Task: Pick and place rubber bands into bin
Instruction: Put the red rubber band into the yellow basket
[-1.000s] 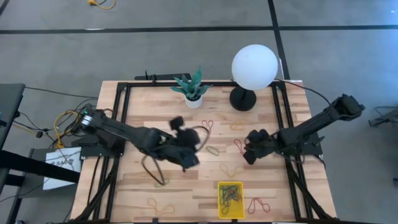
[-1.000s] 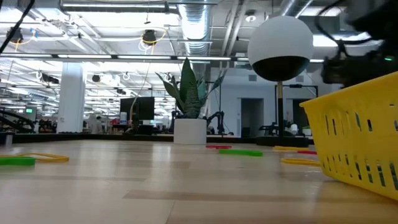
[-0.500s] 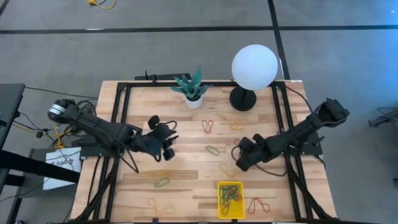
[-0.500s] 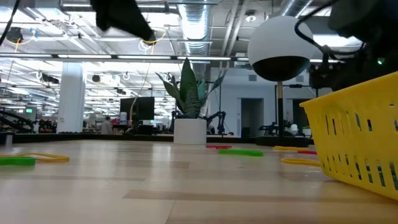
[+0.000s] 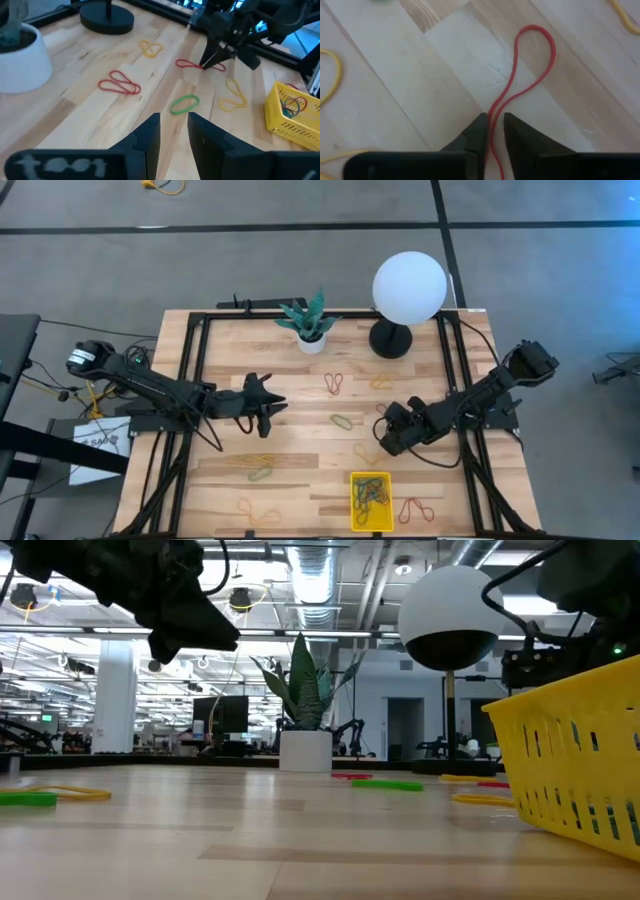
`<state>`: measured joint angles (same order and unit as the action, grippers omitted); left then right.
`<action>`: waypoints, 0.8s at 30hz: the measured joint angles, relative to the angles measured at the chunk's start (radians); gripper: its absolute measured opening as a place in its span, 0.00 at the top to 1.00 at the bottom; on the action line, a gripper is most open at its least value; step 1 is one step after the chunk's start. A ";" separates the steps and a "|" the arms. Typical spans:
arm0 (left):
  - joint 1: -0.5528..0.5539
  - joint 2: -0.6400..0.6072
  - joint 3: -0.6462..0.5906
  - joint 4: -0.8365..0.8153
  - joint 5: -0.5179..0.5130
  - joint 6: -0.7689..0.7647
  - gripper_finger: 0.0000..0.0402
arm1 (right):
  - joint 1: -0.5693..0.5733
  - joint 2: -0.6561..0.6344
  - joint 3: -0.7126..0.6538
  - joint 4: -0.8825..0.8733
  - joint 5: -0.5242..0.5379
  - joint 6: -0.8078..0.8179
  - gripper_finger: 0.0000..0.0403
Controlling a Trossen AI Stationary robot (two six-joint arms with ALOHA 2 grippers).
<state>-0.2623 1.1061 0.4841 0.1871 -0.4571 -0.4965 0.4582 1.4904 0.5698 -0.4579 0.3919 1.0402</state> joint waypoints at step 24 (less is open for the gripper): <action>-0.034 0.008 0.000 0.208 -0.024 0.096 0.78 | 0.458 -0.077 0.179 0.354 0.259 -0.277 1.00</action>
<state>-0.2962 1.1141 0.4843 0.3946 -0.4813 -0.4007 0.9158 1.4131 0.7490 -0.1042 0.6513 0.7633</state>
